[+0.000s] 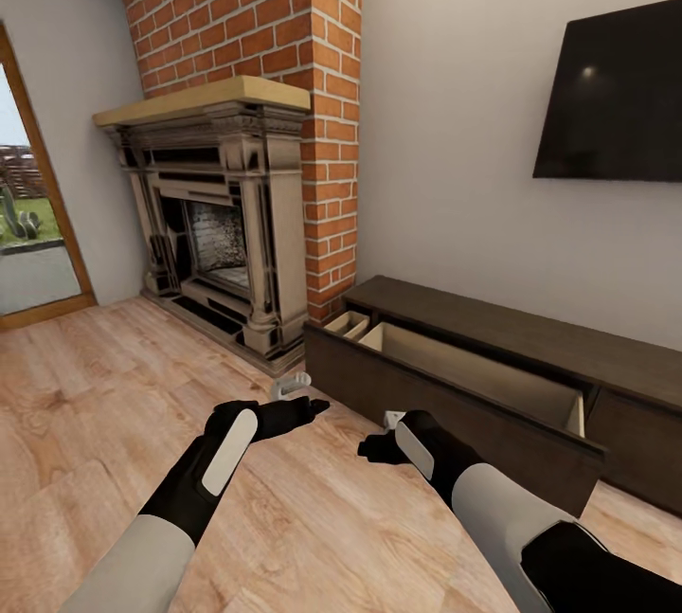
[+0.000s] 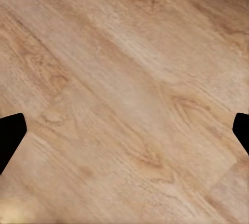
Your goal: Place each of the two pumpkins and all three candles from the living room inside a cabinet in the living room (use any cabinet), then make sure every cabinet is closed, and position the cauldron so it is next to a table in the living room.
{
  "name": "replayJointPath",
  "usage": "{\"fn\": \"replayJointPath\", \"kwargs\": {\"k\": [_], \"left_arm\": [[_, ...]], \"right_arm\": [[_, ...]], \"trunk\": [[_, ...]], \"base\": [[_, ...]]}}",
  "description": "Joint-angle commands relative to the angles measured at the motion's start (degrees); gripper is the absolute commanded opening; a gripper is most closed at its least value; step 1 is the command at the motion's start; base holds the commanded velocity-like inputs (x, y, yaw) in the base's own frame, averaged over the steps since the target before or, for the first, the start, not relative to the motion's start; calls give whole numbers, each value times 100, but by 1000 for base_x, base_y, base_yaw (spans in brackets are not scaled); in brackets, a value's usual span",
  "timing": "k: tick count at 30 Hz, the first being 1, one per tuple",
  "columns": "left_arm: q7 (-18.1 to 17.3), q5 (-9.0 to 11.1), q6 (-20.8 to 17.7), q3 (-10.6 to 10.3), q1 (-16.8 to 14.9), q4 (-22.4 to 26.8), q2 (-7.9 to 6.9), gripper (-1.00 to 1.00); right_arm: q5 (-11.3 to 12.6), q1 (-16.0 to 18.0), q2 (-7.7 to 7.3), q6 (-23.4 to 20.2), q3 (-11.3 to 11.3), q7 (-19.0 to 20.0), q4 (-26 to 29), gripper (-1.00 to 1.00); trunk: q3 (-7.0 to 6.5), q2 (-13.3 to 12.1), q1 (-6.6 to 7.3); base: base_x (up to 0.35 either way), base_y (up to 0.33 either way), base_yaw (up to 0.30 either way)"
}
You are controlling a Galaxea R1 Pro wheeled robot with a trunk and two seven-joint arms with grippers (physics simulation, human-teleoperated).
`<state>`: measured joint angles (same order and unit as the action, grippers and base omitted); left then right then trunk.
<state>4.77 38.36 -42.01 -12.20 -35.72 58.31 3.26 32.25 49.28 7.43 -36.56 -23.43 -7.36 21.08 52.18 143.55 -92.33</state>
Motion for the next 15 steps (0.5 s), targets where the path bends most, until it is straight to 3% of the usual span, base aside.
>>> {"fn": "replayJointPath", "kwargs": {"k": [1, 15], "left_arm": [[48, 57, -18, -4, -3, 5, 0, 100], [41, 57, -18, -2, -5, 13, -9, 100]], "right_arm": [[62, 3, -5, -18, -44, -44, 11, 100], [53, 3, -5, -27, -47, -37, -7, 100]], "trunk": [[-1, 3, 1], [-71, 3, 1]], "base": [[0, 0, 188], [0, 0, 229]]}}
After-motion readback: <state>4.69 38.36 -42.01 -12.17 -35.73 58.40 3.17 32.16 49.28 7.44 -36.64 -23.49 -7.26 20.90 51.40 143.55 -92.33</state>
